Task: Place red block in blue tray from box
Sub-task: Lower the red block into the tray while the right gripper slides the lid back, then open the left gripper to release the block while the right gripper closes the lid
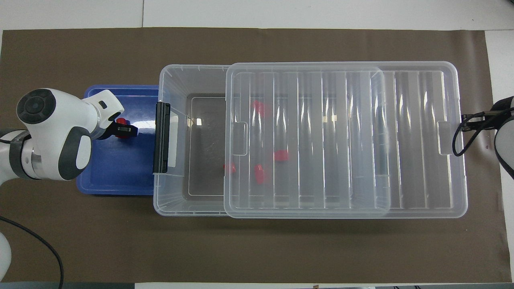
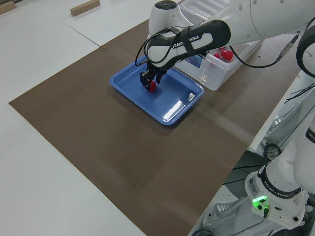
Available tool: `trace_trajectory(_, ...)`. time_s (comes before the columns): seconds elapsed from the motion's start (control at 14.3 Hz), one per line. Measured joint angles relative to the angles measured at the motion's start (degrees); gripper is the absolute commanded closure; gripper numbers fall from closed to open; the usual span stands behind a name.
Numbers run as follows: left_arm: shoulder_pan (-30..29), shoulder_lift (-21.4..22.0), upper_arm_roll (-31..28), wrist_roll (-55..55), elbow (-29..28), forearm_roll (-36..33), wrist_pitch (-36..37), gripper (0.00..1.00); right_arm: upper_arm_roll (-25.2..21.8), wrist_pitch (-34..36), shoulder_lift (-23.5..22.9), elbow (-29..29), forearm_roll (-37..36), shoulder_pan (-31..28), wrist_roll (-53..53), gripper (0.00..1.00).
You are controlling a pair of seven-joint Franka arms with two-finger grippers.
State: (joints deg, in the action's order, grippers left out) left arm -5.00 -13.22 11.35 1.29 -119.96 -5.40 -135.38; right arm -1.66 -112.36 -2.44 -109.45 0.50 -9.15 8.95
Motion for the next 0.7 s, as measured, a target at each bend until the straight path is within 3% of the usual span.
trace_trajectory(0.35,0.00,4.20,0.00,-0.01,0.58,0.00,1.41,0.00,0.48,-0.01,0.02,0.00,0.07,4.21,-6.40,1.00)
trace_trajectory(0.7,0.00,12.09,0.00,-0.01,4.15,0.00,14.19,0.00,0.58,-0.08,0.06,0.00,0.09,9.42,-14.34,1.00)
